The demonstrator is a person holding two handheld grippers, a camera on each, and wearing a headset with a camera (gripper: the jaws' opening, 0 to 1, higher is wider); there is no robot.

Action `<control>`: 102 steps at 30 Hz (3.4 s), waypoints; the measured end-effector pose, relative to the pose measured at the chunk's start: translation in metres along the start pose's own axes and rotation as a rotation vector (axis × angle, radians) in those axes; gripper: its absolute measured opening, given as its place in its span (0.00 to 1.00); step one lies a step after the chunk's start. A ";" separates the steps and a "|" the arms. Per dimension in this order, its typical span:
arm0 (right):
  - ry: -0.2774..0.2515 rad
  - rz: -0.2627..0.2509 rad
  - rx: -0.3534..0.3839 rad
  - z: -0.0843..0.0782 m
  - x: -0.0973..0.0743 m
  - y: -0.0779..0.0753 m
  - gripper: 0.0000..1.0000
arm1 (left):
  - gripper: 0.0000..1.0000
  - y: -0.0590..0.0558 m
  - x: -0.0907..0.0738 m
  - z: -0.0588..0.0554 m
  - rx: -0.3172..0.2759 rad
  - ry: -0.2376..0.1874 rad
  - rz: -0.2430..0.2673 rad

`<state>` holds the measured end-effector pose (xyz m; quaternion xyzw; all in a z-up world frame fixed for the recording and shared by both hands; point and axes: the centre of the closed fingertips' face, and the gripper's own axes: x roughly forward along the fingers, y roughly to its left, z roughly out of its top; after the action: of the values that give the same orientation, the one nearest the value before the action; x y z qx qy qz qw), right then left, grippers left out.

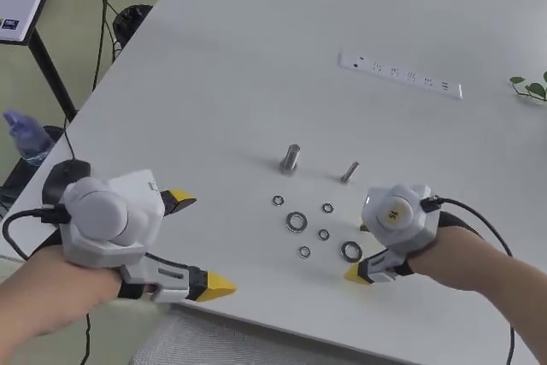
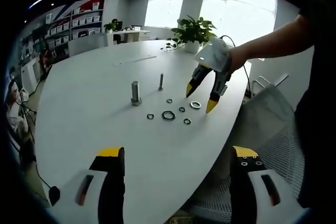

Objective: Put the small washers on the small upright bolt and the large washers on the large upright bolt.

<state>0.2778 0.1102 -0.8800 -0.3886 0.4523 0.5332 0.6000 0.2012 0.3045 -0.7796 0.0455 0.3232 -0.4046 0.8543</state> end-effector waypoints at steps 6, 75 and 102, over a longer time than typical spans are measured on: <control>-0.003 -0.013 -0.001 0.001 -0.002 -0.002 0.54 | 0.80 0.003 0.001 -0.001 0.000 0.005 0.002; 0.064 0.029 -0.085 -0.005 -0.009 -0.009 0.21 | 0.98 0.003 -0.014 0.005 -0.049 -0.047 0.114; 0.008 0.000 -0.051 0.013 -0.047 -0.042 0.21 | 0.95 0.004 -0.010 0.007 -0.034 -0.038 0.101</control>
<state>0.3203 0.1033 -0.8316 -0.4059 0.4409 0.5431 0.5881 0.2031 0.3119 -0.7688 0.0395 0.3111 -0.3563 0.8802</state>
